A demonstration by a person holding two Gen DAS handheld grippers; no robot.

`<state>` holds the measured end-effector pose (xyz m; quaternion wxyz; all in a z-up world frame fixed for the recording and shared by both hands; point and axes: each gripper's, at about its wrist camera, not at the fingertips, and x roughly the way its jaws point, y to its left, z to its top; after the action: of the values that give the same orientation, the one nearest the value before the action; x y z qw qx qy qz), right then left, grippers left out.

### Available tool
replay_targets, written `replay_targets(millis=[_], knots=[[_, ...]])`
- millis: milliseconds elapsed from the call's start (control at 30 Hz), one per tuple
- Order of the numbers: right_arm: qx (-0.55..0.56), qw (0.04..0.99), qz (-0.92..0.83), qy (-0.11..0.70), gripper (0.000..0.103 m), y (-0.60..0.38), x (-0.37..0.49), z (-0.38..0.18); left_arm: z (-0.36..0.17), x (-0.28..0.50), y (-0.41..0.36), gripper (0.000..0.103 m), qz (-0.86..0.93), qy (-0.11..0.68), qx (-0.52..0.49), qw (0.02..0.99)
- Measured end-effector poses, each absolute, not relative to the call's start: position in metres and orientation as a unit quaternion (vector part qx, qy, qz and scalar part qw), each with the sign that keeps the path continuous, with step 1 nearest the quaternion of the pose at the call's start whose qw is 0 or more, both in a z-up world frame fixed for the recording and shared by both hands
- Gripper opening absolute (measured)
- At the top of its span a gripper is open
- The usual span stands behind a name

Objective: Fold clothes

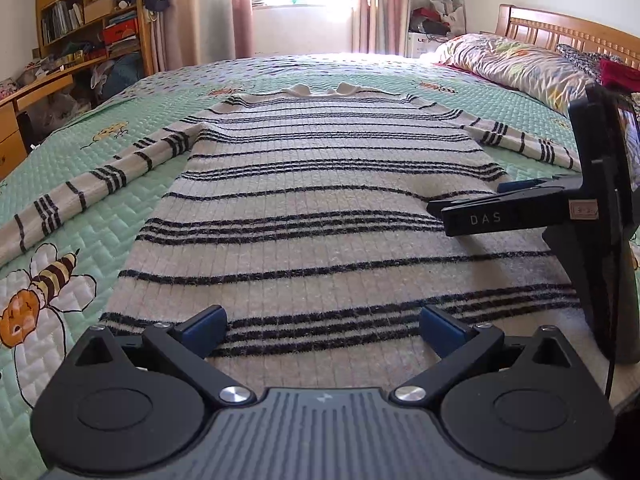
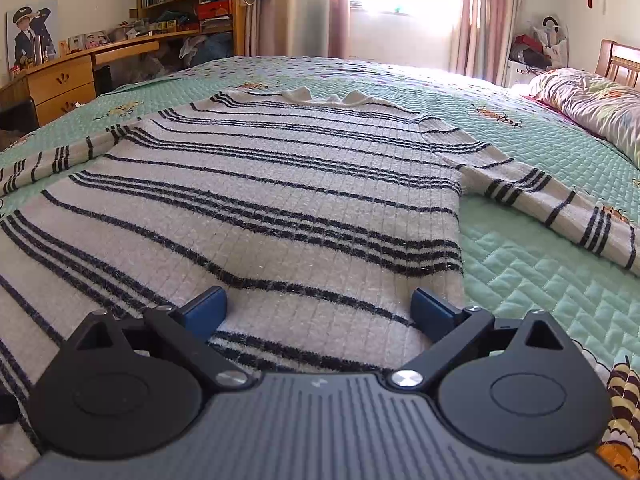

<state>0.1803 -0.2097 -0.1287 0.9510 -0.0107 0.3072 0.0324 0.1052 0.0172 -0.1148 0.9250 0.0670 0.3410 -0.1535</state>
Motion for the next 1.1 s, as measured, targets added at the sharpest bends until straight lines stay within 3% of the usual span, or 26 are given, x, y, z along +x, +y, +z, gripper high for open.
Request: replay_targets(millis=[1100], knots=[[-0.011,0.951,0.033,0.307,0.099,-0.211,0.18,-0.129,-0.101,0.094,-0.001,0.102,-0.125,0.346,0.09,0.926]])
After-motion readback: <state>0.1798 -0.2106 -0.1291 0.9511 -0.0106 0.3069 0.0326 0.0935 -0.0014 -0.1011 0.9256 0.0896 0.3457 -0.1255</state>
